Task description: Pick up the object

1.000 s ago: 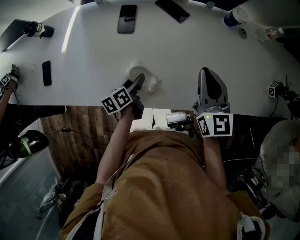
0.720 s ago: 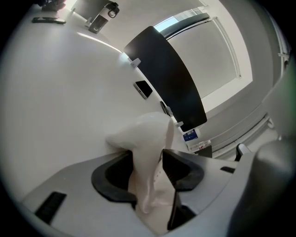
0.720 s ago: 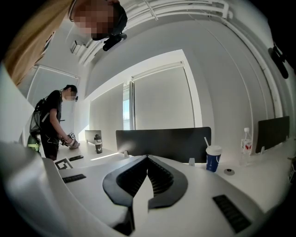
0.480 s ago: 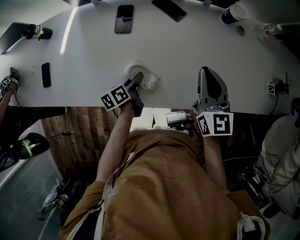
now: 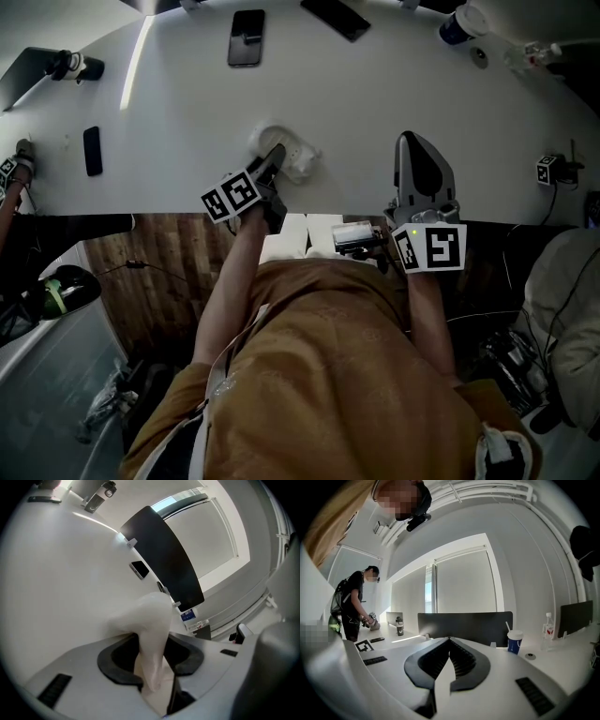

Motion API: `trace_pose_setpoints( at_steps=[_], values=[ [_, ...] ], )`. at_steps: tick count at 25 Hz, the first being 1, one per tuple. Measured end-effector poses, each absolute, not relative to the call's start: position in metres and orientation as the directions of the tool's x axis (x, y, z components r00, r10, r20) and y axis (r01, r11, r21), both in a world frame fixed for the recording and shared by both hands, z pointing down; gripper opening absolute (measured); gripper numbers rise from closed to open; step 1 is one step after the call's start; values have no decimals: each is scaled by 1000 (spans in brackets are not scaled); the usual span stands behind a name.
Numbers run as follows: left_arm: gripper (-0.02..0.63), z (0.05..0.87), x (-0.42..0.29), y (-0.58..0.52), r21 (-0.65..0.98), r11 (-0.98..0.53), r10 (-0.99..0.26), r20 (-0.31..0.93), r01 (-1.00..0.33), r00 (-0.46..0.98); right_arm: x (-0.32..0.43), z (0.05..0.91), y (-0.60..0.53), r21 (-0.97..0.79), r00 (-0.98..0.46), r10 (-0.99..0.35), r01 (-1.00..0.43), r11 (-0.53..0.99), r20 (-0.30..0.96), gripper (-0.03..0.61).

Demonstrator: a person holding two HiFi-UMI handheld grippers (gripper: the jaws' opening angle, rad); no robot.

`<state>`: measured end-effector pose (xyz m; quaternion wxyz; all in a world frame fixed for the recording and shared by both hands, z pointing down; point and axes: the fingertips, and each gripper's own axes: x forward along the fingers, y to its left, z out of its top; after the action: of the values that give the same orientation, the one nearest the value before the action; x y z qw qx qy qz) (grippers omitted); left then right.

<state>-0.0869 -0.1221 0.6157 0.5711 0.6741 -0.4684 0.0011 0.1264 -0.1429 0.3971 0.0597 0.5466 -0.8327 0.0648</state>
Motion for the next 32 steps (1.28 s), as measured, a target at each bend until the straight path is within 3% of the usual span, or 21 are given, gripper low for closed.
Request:
trace_pose_setpoints(
  at_steps=[16,32],
  values=[
    [147,586,-83,-128,815,-11,-681,419,-580,601,112,391,-139,-32,-415,-894,-909,416,169,8],
    [147,541,-82,-143,705,-186,-728,369,-685,577,108,383,-131,-29,-420,-895,-907,421,151,8]
  ],
)
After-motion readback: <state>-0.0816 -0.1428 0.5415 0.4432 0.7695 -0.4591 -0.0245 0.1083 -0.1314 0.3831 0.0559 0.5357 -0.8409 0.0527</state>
